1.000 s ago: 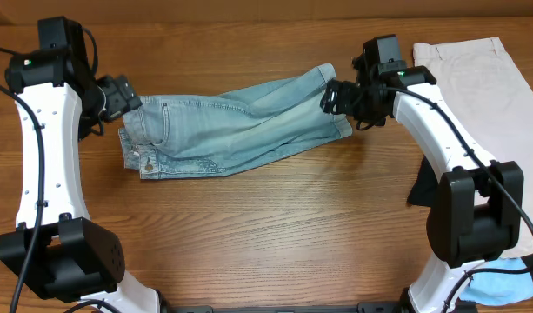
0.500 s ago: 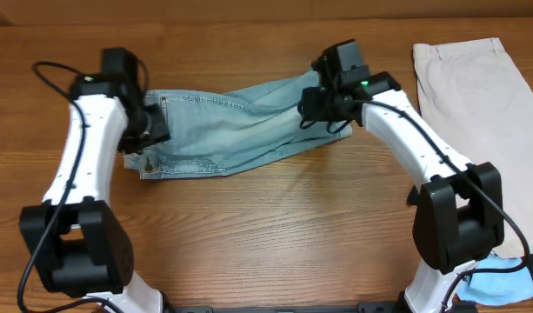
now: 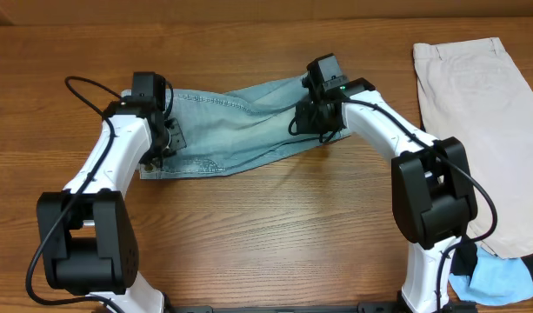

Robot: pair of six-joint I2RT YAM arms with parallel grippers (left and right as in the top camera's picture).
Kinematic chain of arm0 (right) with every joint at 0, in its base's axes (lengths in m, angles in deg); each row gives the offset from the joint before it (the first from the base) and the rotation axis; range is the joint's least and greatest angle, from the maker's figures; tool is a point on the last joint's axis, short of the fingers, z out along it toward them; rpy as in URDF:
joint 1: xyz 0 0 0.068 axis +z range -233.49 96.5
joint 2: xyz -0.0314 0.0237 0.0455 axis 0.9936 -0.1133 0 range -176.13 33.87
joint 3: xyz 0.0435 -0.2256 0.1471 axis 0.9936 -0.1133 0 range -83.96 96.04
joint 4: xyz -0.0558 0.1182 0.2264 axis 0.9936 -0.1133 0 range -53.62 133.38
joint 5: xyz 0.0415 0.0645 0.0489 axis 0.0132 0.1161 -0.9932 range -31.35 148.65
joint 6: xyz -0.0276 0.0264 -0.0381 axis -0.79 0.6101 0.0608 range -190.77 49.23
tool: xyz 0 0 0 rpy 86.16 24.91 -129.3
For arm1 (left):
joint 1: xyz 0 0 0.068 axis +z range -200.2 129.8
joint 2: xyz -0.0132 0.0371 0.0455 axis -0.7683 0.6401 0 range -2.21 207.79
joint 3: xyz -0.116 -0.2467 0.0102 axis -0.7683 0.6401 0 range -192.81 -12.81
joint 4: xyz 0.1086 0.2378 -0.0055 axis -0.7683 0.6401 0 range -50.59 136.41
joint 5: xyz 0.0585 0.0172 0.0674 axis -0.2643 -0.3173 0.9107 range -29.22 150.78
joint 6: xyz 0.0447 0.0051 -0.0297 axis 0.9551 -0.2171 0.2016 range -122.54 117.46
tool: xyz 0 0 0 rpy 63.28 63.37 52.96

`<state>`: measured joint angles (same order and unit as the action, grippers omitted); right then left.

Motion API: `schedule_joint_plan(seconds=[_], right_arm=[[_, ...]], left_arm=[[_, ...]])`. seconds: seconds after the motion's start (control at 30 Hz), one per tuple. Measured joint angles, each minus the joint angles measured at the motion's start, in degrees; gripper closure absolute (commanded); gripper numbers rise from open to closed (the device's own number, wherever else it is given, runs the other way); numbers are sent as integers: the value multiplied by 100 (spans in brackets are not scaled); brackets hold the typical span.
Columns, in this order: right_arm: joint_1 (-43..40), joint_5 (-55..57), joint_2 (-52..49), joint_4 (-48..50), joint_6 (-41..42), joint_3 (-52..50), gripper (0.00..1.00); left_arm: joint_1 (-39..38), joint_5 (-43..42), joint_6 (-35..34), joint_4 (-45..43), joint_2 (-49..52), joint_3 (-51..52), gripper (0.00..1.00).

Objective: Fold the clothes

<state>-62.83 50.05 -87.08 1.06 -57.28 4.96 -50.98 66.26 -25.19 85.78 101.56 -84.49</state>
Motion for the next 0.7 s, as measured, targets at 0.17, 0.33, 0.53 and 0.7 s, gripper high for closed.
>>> schedule_joint_plan(seconds=[0.17, 0.33, 0.53, 0.7], right_arm=[[0, -2, -13, -278, -2, 0, 96], [0, -2, -13, -487, 0, 0, 96], [0, -168, -13, -317, 0, 9, 96], [0, -262, -13, -173, -2, 275, 94]], left_arm=[[0, 120, -81, -55, 210, 214, 96], [0, 125, -101, -7, 586, 254, 95], [0, 127, -120, 181, 754, 76, 95], [0, 129, -122, 293, 855, -33, 96]])
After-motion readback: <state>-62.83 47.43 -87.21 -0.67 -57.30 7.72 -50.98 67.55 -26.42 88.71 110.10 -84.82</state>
